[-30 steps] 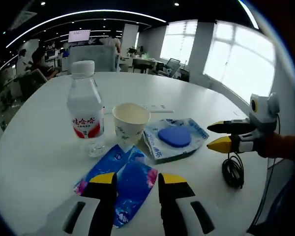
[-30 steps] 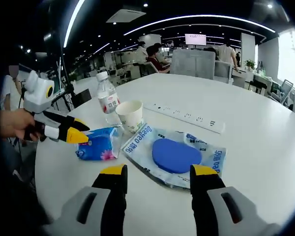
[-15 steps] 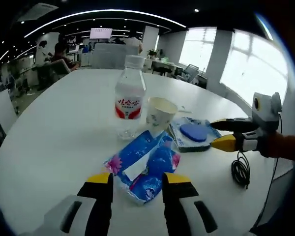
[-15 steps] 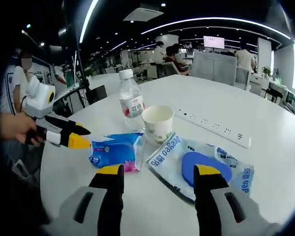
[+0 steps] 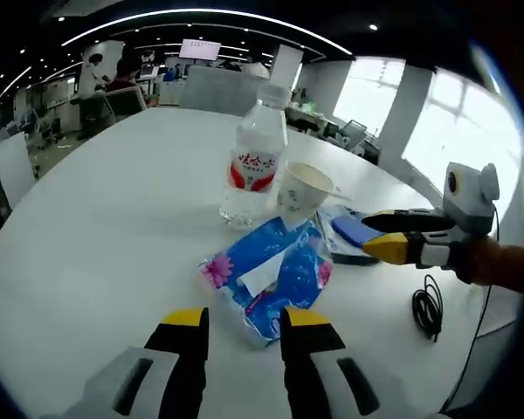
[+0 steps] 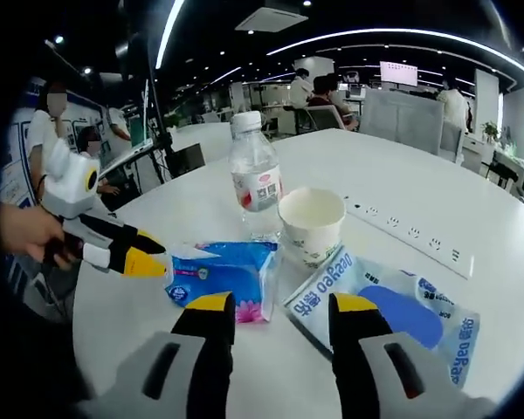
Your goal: Arrange the tabletop items into an orderly group along one side of the table until the central work area is clear of visible clutter.
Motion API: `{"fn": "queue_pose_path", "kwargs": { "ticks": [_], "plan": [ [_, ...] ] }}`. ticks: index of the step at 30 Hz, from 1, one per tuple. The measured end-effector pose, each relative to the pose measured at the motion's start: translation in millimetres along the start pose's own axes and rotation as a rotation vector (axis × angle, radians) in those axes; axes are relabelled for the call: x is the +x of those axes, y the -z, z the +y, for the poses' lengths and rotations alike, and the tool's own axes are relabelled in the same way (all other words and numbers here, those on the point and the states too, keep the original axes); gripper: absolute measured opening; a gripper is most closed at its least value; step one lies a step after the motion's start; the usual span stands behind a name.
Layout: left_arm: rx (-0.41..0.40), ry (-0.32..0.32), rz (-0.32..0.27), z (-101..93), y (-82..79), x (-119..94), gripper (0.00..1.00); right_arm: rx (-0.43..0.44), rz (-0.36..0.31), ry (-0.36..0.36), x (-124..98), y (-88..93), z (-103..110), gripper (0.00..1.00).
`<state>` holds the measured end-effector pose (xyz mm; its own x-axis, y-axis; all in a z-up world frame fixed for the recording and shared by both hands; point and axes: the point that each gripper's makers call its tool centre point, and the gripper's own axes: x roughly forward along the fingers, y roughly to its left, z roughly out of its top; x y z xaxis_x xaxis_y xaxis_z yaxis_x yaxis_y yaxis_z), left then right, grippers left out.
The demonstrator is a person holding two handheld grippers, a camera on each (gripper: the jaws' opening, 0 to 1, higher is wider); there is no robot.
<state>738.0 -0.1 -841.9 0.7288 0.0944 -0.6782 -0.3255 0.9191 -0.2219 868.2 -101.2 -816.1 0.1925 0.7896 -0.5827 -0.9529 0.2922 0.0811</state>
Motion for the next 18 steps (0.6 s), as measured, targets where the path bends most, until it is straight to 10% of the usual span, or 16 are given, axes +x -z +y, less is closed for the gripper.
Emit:
{"fn": "queue_pose_path", "kwargs": {
  "ticks": [18],
  "plan": [
    [-0.069, 0.03, 0.048, 2.7, 20.9, 11.8, 0.18, 0.012, 0.04, -0.076, 33.8, 4.4, 20.2, 0.17]
  ]
}}
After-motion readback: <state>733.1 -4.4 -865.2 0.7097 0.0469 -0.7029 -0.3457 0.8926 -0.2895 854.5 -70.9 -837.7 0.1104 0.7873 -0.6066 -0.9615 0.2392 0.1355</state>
